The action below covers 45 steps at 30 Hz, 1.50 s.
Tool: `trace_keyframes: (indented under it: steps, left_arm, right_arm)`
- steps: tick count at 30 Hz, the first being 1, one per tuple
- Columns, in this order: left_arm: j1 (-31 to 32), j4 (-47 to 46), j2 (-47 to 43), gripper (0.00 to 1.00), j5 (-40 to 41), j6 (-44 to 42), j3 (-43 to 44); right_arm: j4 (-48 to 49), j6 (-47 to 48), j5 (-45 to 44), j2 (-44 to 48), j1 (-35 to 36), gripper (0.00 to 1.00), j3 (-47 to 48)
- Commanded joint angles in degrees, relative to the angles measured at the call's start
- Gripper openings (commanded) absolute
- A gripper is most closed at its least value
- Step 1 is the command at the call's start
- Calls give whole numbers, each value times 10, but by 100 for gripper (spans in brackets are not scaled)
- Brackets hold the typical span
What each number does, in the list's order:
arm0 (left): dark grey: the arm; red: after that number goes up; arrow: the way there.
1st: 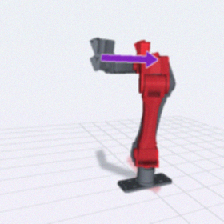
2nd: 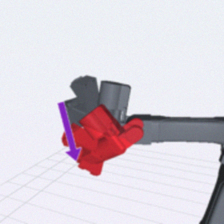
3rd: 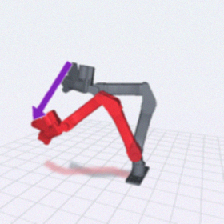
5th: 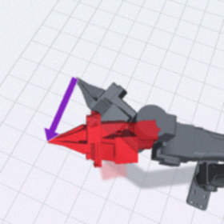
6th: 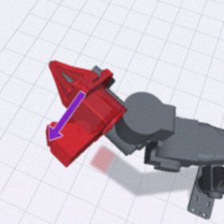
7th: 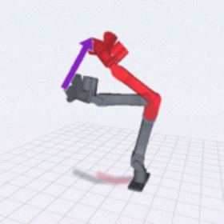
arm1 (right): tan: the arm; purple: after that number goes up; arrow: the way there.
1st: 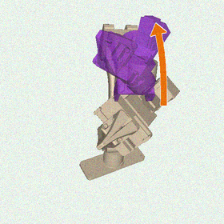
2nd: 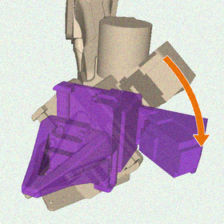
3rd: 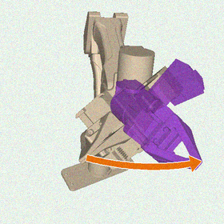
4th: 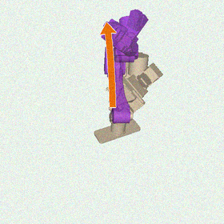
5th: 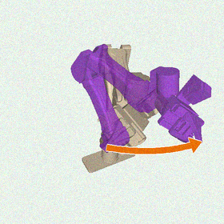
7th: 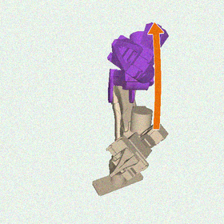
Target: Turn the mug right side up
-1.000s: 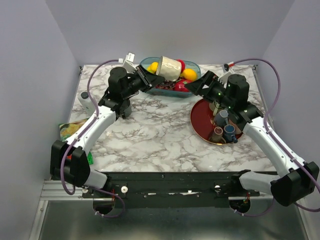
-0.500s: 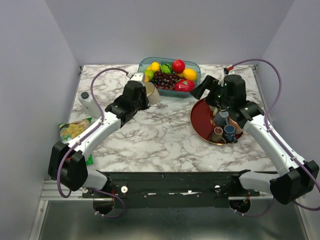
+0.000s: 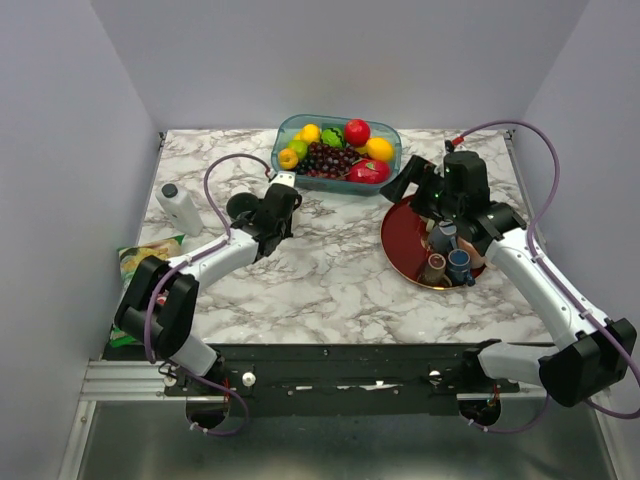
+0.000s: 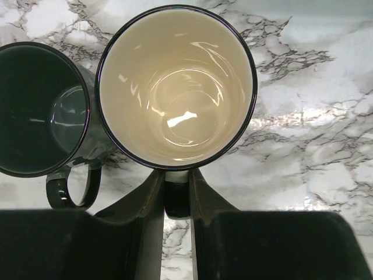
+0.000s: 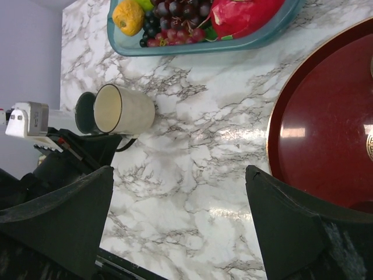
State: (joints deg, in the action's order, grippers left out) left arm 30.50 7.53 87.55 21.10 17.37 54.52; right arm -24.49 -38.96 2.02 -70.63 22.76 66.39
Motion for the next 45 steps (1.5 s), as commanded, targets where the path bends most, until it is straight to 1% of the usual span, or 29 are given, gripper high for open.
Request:
trace_keyframes:
  steps: [1,6,14,15,16,17,20,24,26,27,29,30,31,32,33,34,36,39,45]
  left_arm:
    - [3,-97,10,0,39,-16,-7]
    - [3,-110,29,0,39,-11,-23]
    - [3,-82,48,0,39,-1,-20]
    - [3,-79,47,6,39,2,-21]
    - [3,-78,47,15,39,4,-23]
    - [3,-78,41,21,40,5,-25]
    - [3,-79,29,31,36,7,-33]
    - [3,-82,7,61,-4,11,-36]
    - [3,-81,-4,69,-9,19,-37]
    - [3,-79,-6,76,-7,19,-37]
    - [3,-79,-15,82,-6,18,-36]
    - [3,-78,-19,86,-7,16,-32]
    - [3,-76,-20,88,-7,14,-28]
    - [3,-76,-27,89,-8,13,-24]
    - [3,-62,-33,96,-9,9,-17]
    - [3,-63,-39,99,-9,9,-16]
    - [3,-63,-57,99,-18,12,-14]
    - [3,-53,-78,99,-35,15,-8]
    - [3,-31,-96,99,-45,15,2]
  right_arm:
    - [-26,5,-18,-2,-4,100,-1]
    - [-49,6,-37,-13,-4,100,8]
    - [-83,4,-61,-35,-7,100,25]
    - [-86,4,-66,-38,-7,100,28]
    - [-92,5,-70,-40,-7,100,30]
    - [-96,6,-76,-42,-8,100,34]
    - [-110,13,-105,-50,-9,100,37]
    - [-145,21,-164,-81,-13,100,59]
    - [-158,27,-181,-93,-14,100,61]
    - [-158,32,-192,-106,-16,100,60]
    - [-152,47,-212,-120,-19,99,61]
    - [-151,55,-214,-136,-24,97,63]
    - [-140,63,-215,-144,-32,93,66]
    - [-138,74,-218,-153,-37,92,70]
    - [-138,79,-219,-161,-41,91,75]
    - [-148,84,-219,-180,-53,90,87]
    - [-169,95,-227,-197,-65,89,131]
    - [-187,124,-241,-221,-72,88,159]
    - [-211,117,-217,-243,-81,87,136]
